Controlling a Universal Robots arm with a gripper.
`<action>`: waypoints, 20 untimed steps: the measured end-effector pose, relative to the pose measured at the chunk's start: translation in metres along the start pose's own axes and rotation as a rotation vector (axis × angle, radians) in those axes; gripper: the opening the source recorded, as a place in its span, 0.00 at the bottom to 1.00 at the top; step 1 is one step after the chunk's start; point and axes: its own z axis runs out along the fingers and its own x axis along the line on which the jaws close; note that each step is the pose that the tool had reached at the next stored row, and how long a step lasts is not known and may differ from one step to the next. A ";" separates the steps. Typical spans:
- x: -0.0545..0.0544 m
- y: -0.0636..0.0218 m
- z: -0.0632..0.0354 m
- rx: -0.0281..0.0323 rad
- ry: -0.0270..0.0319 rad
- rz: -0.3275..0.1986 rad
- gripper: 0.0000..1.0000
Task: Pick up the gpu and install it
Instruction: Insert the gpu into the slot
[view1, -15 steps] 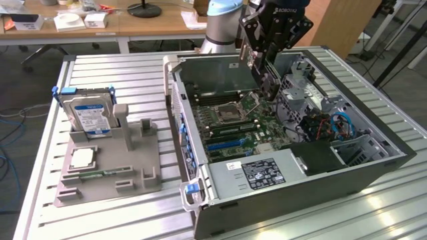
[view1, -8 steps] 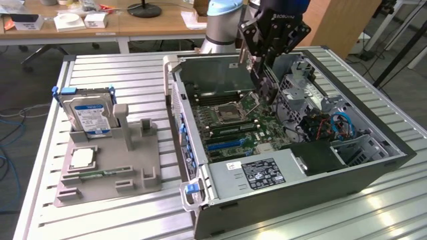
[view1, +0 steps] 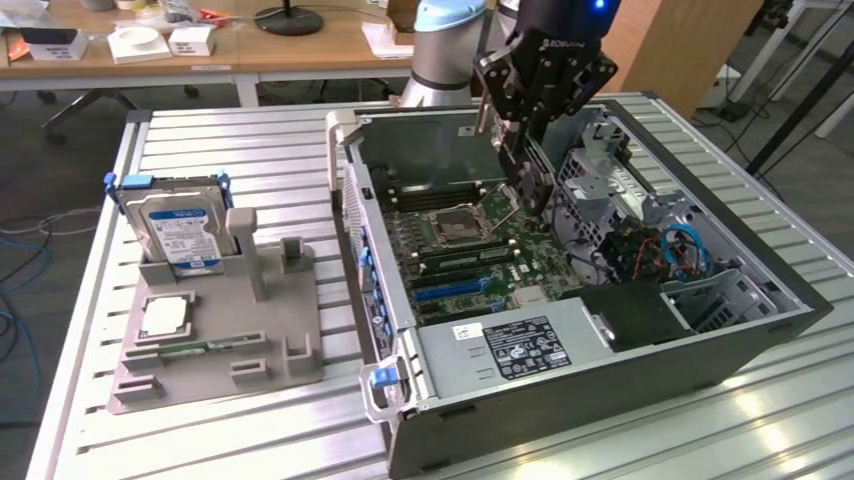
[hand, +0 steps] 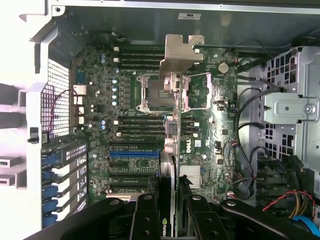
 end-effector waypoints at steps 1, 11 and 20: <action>0.000 0.0000 0.0002 -0.0001 -0.0001 0.000 0.26; 0.000 -0.0001 0.0030 -0.0014 0.0029 -0.069 0.26; 0.000 -0.0002 0.0057 -0.0034 0.0078 -0.184 0.26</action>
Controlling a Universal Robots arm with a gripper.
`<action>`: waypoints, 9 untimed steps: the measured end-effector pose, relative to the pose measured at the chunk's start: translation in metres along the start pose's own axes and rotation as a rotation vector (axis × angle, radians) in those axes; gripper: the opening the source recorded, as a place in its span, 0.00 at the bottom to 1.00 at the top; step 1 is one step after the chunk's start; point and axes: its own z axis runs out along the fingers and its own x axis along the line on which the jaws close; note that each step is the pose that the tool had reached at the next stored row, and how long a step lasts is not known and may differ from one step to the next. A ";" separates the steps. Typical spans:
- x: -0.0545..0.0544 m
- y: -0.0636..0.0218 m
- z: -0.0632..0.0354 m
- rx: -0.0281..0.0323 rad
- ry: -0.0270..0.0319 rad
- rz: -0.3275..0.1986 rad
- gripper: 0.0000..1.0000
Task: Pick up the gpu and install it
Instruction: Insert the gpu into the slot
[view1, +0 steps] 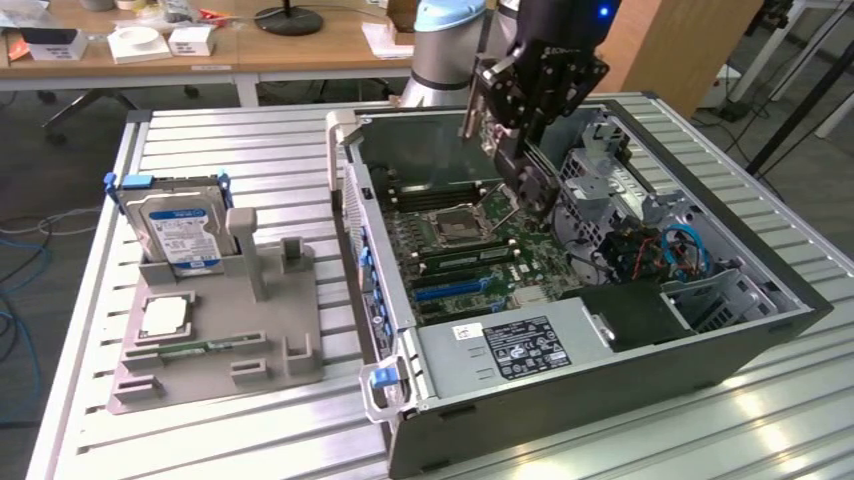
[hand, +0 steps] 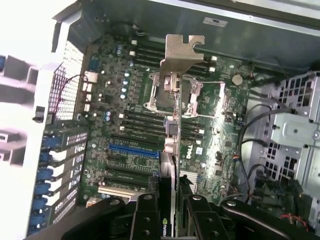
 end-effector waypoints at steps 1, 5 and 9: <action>0.000 0.0000 0.0002 -0.0003 0.0007 -0.016 0.26; 0.000 0.0000 0.0013 -0.0014 0.0035 -0.081 0.26; 0.000 -0.0001 0.0022 -0.0026 0.0061 -0.144 0.26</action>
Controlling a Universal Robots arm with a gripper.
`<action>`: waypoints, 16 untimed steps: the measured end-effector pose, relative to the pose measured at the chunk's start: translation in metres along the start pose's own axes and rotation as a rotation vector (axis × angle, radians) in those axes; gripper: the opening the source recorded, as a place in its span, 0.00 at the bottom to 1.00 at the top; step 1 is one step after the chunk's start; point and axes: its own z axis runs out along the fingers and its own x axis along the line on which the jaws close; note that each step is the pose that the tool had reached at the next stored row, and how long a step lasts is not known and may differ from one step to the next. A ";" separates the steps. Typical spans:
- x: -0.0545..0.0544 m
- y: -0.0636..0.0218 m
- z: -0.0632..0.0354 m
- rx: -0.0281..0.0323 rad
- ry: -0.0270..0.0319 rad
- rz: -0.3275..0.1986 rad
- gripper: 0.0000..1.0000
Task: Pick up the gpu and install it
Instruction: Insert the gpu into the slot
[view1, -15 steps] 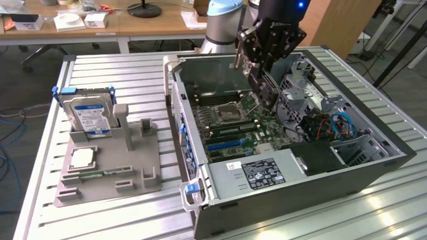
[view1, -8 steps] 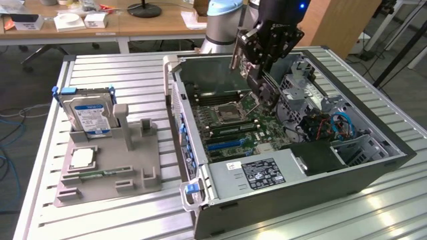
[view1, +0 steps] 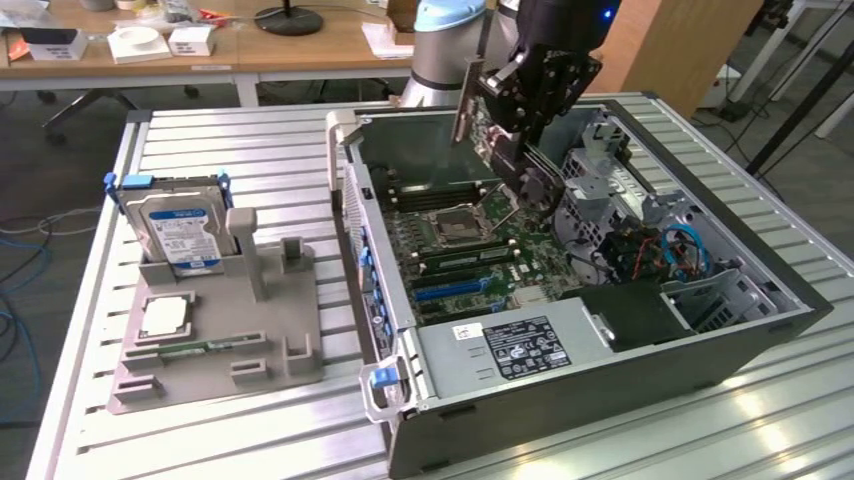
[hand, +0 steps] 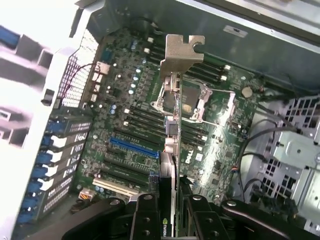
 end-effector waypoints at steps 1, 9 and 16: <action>0.000 0.0000 0.0002 -0.0003 0.0007 -0.016 0.26; 0.000 0.0000 0.0007 -0.0010 0.0024 -0.054 0.26; 0.000 0.0000 0.0012 -0.0013 0.0050 -0.110 0.26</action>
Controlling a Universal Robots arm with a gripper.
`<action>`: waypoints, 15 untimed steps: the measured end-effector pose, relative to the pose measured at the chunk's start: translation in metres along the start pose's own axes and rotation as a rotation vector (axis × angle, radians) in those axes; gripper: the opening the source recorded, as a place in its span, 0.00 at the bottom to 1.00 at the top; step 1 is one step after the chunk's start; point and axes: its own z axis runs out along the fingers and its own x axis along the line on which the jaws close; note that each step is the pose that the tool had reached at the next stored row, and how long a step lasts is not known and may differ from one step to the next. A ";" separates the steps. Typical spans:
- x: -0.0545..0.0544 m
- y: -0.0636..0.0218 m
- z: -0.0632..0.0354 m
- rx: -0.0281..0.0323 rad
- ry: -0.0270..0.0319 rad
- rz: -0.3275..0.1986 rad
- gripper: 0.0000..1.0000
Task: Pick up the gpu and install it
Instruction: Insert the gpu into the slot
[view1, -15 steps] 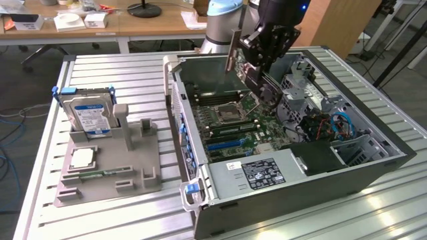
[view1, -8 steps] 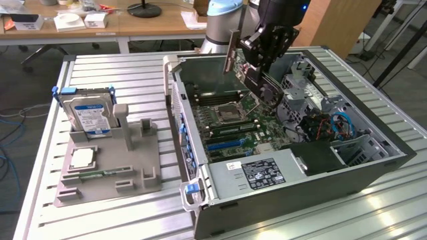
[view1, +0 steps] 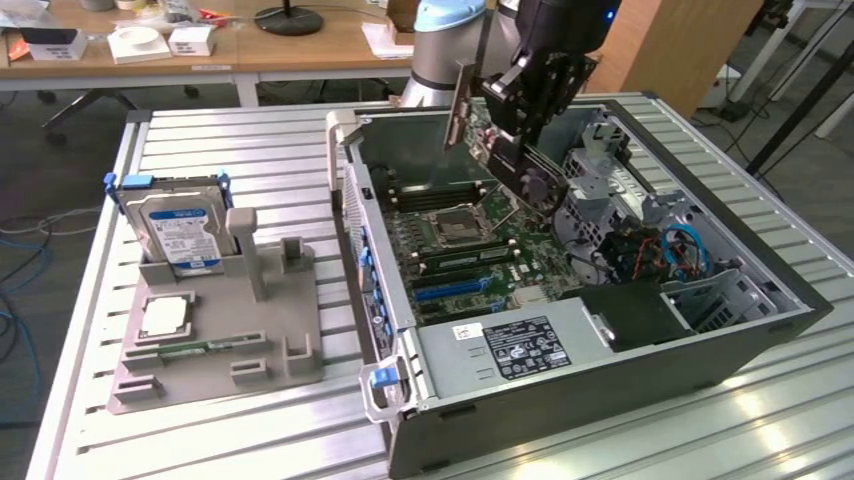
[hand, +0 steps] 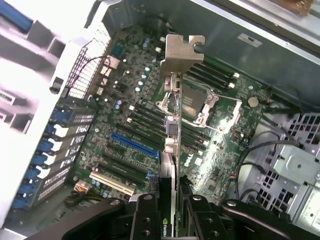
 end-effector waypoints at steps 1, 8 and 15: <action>0.000 0.0000 0.0001 -0.0003 0.0008 -0.018 0.26; 0.000 -0.0001 0.0013 -0.0026 0.0061 -0.146 0.26; 0.000 -0.0001 0.0028 -0.0048 0.0114 -0.273 0.26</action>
